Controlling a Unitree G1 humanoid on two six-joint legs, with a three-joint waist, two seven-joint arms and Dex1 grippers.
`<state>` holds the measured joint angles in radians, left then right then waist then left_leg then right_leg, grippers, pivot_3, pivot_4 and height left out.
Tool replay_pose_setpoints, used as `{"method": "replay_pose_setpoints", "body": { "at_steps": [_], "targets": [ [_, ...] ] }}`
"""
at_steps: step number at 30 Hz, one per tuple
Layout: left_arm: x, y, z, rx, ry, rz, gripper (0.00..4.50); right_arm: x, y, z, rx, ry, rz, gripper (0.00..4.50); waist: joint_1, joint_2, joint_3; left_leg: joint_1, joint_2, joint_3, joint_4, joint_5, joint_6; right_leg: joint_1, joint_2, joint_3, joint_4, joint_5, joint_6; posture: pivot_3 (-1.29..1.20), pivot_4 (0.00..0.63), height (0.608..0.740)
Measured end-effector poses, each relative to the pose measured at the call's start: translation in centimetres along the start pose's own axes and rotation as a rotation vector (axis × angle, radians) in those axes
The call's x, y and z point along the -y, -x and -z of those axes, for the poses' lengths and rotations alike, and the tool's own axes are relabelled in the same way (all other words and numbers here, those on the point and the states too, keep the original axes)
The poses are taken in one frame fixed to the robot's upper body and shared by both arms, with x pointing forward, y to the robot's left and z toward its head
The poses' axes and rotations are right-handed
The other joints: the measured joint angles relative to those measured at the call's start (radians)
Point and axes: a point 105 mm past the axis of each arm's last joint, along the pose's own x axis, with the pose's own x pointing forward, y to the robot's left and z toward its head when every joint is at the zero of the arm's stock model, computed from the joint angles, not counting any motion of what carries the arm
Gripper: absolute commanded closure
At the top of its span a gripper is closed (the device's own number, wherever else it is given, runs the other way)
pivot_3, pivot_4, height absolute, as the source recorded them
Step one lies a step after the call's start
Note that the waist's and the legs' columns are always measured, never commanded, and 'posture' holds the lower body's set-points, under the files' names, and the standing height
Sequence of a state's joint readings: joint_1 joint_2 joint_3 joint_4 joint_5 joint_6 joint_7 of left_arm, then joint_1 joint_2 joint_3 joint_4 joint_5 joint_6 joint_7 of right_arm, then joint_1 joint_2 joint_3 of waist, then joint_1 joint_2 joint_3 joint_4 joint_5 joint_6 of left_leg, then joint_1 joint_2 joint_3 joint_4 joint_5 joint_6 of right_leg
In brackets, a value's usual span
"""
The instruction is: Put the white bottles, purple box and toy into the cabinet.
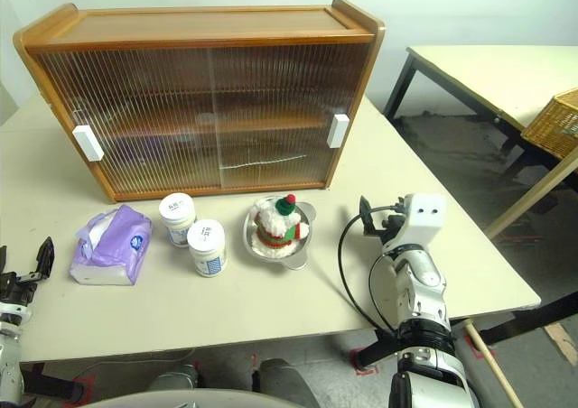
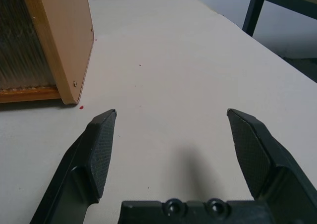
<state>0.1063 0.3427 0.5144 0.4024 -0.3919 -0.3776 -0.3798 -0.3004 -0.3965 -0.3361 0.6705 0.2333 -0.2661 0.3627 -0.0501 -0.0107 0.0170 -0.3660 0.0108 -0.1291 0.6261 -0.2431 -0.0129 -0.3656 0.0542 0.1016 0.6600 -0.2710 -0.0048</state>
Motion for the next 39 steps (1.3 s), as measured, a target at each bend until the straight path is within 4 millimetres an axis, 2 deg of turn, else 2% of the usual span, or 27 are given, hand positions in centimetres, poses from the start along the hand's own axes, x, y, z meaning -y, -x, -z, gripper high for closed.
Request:
{"method": "replay_pose_setpoints", "body": {
  "at_steps": [3, 6, 9, 12, 15, 22, 24, 28, 32, 35, 37, 39],
  "targets": [
    [-0.2, -0.4, 0.3, 0.001, 0.007, -0.001, 0.0, 0.1, -0.1, -0.2, 0.007, -0.002, 0.002, 0.05, 0.0, 0.001, 0.0, 0.0, 0.0, 0.0, 0.0, 0.0, 0.0, 0.0, 0.0, 0.0, 0.0, 0.0, 0.0, -0.08, 0.021, 0.74],
    [-1.1, -1.3, -0.1, 0.014, 0.003, -0.012, 0.0, 0.3, -0.7, -1.9, 0.06, -0.006, -0.002, 0.05, -0.001, 0.002, 0.0, 0.0, 0.001, 0.0, 0.0, 0.001, 0.001, 0.0, 0.001, 0.0, 0.0, 0.002, -0.002, -0.09, 0.023, 0.74],
    [-2.0, -1.4, -0.5, 0.025, -0.007, -0.011, 0.0, 1.2, -0.8, -5.0, 0.163, -0.025, -0.03, 0.05, -0.004, 0.002, 0.0, 0.0, 0.0, 0.0, 0.0, 0.001, 0.001, 0.0, 0.001, 0.0, 0.0, 0.002, -0.001, -0.11, 0.02, 0.74],
    [-2.6, -2.0, -1.4, 0.038, -0.031, 0.02, 0.0, 0.9, -0.7, -8.8, 0.267, -0.047, -0.138, 0.05, -0.006, 0.001, 0.0, 0.0, 0.0, 0.001, 0.0, 0.0, 0.001, 0.0, 0.001, 0.0, 0.0, -0.001, -0.004, -0.12, 0.026, 0.74],
    [-2.9, -3.0, -2.9, 0.076, -0.034, 0.036, 0.0, 0.1, -0.2, -11.6, 0.316, -0.108, -0.252, 0.05, -0.007, 0.0, 0.001, 0.0, -0.002, 0.002, 0.001, 0.001, 0.001, 0.001, 0.002, 0.0, 0.0, -0.002, -0.004, -0.13, 0.025, 0.74],
    [-2.0, -5.3, -5.1, 0.121, 0.005, 0.088, 0.0, -4.1, 2.1, -16.6, 0.289, -0.207, -0.628, 0.05, -0.025, -0.002, 0.0, 0.0, -0.008, 0.005, 0.006, 0.001, 0.001, 0.003, 0.004, 0.0, 0.0, -0.004, -0.002, -0.14, 0.013, 0.74],
    [-1.6, -5.9, -5.8, 0.138, 0.013, 0.102, 0.0, -5.2, 2.9, -17.2, 0.25, -0.205, -0.72, 0.05, -0.028, -0.002, 0.0, 0.0, -0.01, 0.007, 0.009, 0.0, 0.003, 0.004, 0.004, -0.001, 0.0, -0.004, -0.002, -0.14, 0.015, 0.74],
    [-0.8, -6.7, -7.5, 0.168, 0.033, 0.129, 0.0, -7.7, 4.4, -17.0, 0.153, -0.228, -0.895, 0.05, -0.036, -0.005, 0.002, 0.0, -0.016, 0.009, 0.017, -0.002, 0.004, 0.005, 0.01, -0.001, 0.0, -0.004, -0.002, -0.13, 0.017, 0.74],
    [0.4, -7.2, -9.9, 0.211, 0.072, 0.167, 0.0, -10.2, 6.0, -17.4, 0.099, -0.232, -1.053, 0.05, -0.038, -0.007, 0.002, 0.0, -0.017, 0.01, 0.018, -0.002, 0.004, 0.005, 0.011, -0.001, 0.0, -0.004, -0.002, -0.11, 0.017, 0.74],
    [2.5, -7.3, -11.7, 0.249, 0.099, 0.204, 0.0, -12.3, 6.5, -17.7, 0.093, -0.251, -1.146, 0.05, -0.038, -0.007, 0.003, 0.0, -0.018, 0.01, 0.019, -0.002, 0.004, 0.006, 0.012, -0.001, 0.0, -0.004, -0.002, -0.1, 0.017, 0.74],
    [5.1, -7.3, -12.5, 0.26, 0.117, 0.261, 0.0, -14.4, 6.8, -18.2, 0.114, -0.277, -1.223, 0.05, -0.038, -0.007, 0.003, 0.0, -0.018, 0.01, 0.02, -0.001, 0.005, 0.006, 0.013, -0.002, 0.0, -0.004, -0.002, -0.09, 0.017, 0.74],
    [7.0, -7.1, -12.9, 0.25, 0.108, 0.316, 0.0, -15.7, 7.2, -18.0, 0.109, -0.285, -1.267, 0.05, -0.036, -0.009, 0.002, 0.0, -0.018, 0.009, 0.02, -0.001, 0.005, 0.006, 0.014, -0.002, 0.0, -0.004, -0.002, -0.08, 0.018, 0.74]
  ]
}}
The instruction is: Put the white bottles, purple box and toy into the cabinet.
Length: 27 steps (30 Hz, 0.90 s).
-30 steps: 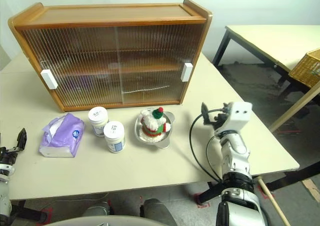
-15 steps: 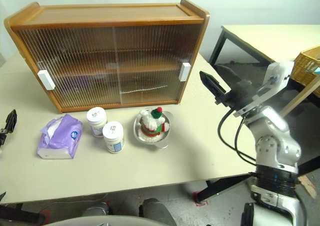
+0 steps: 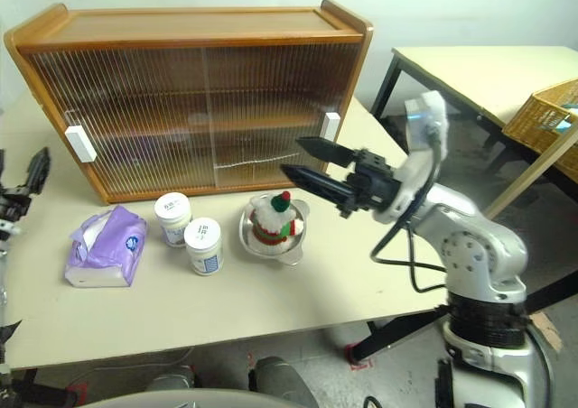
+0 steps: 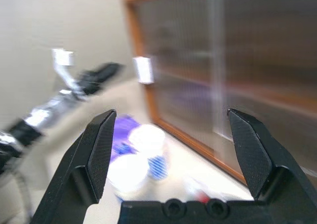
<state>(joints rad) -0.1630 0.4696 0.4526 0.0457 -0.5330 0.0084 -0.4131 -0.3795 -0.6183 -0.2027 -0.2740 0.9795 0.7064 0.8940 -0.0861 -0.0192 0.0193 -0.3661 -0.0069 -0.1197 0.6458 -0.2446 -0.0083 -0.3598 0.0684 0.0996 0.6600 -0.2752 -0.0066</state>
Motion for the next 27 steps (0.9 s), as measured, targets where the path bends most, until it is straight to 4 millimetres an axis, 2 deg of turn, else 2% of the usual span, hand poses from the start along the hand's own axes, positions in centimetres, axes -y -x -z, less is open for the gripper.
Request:
{"method": "replay_pose_setpoints", "body": {
  "at_steps": [5, 13, 19, 24, 27],
  "targets": [
    [2.8, -0.2, -0.3, -0.018, -0.018, 0.074, 1.61, -0.5, -1.3, 1.3, 0.01, -0.043, -0.035, 0.0, 0.008, -0.001, 0.0, 0.0, 0.002, -0.001, 0.0, -0.001, 0.0, 0.0, 0.001, 0.001, 0.0, 0.0, 0.0, -0.08, 0.019, 0.74],
    [2.9, 0.3, -0.7, -0.025, -0.024, 0.05, 4.47, -0.9, -2.1, 2.1, 0.002, -0.055, -0.065, 0.0, 0.018, -0.001, 0.0, 0.0, 0.003, -0.002, 0.0, -0.001, -0.001, 0.0, 0.001, 0.001, 0.0, 0.0, -0.001, -0.06, 0.021, 0.74],
    [2.0, 0.5, -1.2, -0.021, -0.039, 0.013, 4.49, -1.0, -2.3, 2.4, -0.004, -0.05, -0.074, 0.0, 0.03, -0.001, 0.0, 0.001, 0.004, -0.005, 0.0, -0.002, -0.001, 0.0, 0.001, 0.001, 0.0, 0.001, -0.002, -0.06, 0.022, 0.74],
    [2.6, -0.9, -1.8, 0.005, -0.042, 0.017, 4.49, -1.1, -2.3, 2.3, -0.002, -0.045, -0.077, 0.0, 0.045, -0.002, 0.001, 0.0, 0.004, -0.007, 0.0, -0.001, -0.001, 0.0, 0.001, 0.001, 0.0, 0.001, -0.003, -0.08, 0.025, 0.74],
    [2.9, -1.7, -1.5, 0.002, -0.037, 0.019, 4.49, -1.1, -2.3, 2.3, -0.003, -0.044, -0.078, 0.0, 0.045, -0.002, 0.001, 0.001, 0.005, -0.007, 0.001, -0.002, -0.002, 0.0, 0.001, 0.002, 0.0, 0.002, -0.003, -0.09, 0.026, 0.74]
  ]
}}
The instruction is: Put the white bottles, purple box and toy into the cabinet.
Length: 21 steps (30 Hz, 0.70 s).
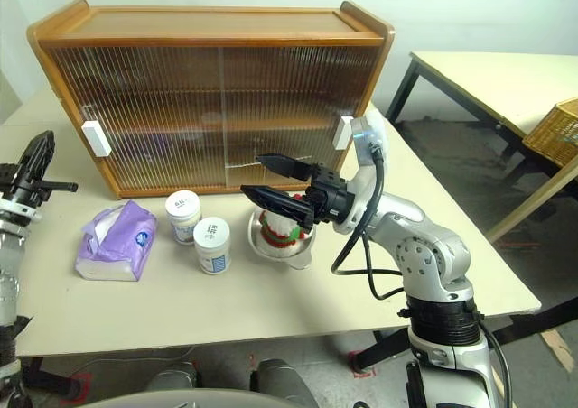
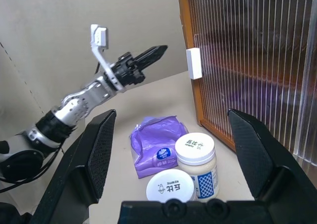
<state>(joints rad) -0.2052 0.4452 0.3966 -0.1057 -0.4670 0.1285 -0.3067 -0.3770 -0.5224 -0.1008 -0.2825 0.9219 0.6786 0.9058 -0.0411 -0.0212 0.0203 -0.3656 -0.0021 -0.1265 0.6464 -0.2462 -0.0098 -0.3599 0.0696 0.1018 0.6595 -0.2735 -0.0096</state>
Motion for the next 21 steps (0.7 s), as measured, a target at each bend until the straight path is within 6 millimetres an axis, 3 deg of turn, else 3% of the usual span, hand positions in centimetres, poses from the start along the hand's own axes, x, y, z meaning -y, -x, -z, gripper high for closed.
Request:
{"method": "replay_pose_setpoints", "body": {
  "at_steps": [5, 16, 21],
  "targets": [
    [0.3, -0.2, 1.5, -0.042, 0.03, 0.003, 4.49, -0.3, -0.1, -0.1, -0.001, 0.002, -0.003, 0.0, -0.004, -0.001, 0.001, 0.0, 0.002, 0.002, 0.0, -0.001, -0.001, 0.0, 0.002, 0.0, 0.0, 0.0, 0.0, -0.1, 0.027, 0.74],
    [0.1, -0.3, 2.4, -0.066, 0.016, -0.003, 4.49, -0.4, -0.2, -0.2, 0.002, -0.003, -0.002, 0.0, -0.012, -0.004, 0.003, 0.0, 0.003, 0.005, 0.0, -0.001, -0.001, 0.0, 0.003, -0.001, 0.0, 0.0, 0.001, -0.11, 0.028, 0.74],
    [1.4, -0.8, 3.0, -0.074, 0.03, 0.035, 4.49, -0.4, -0.2, -0.2, 0.002, -0.002, -0.001, 0.0, -0.012, -0.005, 0.003, 0.0, 0.003, 0.005, 0.0, -0.001, -0.001, 0.0, 0.003, -0.001, 0.0, 0.0, 0.001, -0.11, 0.025, 0.74]
  ]
}}
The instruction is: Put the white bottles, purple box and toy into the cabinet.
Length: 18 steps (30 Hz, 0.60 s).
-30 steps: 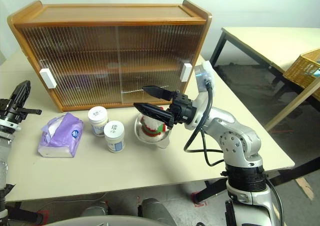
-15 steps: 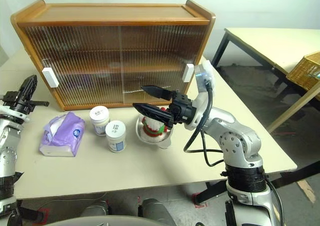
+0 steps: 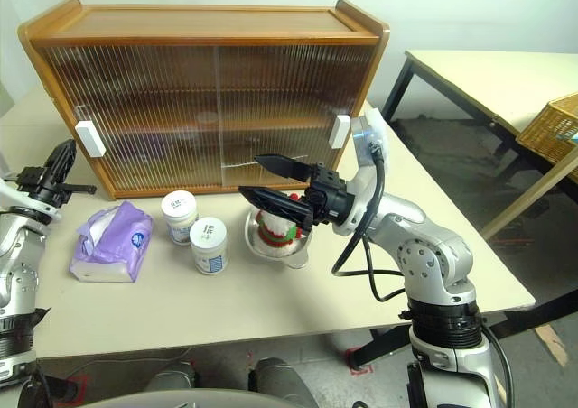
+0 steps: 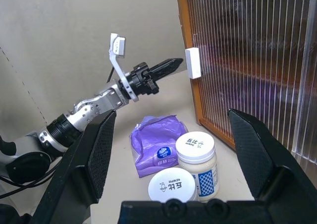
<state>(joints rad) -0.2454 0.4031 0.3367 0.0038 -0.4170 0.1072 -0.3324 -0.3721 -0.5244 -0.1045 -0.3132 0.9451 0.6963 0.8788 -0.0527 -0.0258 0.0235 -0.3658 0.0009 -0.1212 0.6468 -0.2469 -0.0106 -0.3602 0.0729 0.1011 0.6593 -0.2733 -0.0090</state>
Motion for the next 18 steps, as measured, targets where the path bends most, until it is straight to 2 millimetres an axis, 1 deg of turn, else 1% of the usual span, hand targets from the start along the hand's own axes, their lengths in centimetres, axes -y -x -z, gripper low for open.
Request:
{"method": "replay_pose_setpoints", "body": {
  "at_steps": [10, 15, 18],
  "targets": [
    [1.4, -0.7, 0.9, -0.013, 0.015, 0.064, 4.49, -0.1, 0.0, -0.2, 0.004, 0.014, 0.009, 0.0, -0.004, 0.0, 0.0, 0.0, 0.0, 0.0, 0.002, 0.0, 0.0, 0.001, 0.0, 0.0, 0.0, 0.001, 0.001, -0.14, 0.014, 0.74],
    [1.2, -0.7, 0.7, -0.004, 0.019, 0.065, 4.49, -0.1, 0.1, -0.3, 0.0, 0.018, 0.01, 0.0, -0.013, 0.0, 0.0, 0.0, 0.0, 0.0, 0.003, 0.0, 0.001, 0.001, 0.001, 0.0, 0.0, 0.001, 0.001, -0.13, 0.012, 0.74],
    [1.1, 0.0, 0.5, 0.007, 0.031, 0.058, 4.49, -0.1, 0.1, -0.3, 0.0, 0.018, 0.013, 0.0, -0.019, 0.0, 0.0, -0.001, 0.0, 0.0, 0.004, -0.001, 0.001, 0.001, 0.001, 0.0, 0.0, 0.001, 0.001, -0.12, 0.012, 0.74]
  ]
}}
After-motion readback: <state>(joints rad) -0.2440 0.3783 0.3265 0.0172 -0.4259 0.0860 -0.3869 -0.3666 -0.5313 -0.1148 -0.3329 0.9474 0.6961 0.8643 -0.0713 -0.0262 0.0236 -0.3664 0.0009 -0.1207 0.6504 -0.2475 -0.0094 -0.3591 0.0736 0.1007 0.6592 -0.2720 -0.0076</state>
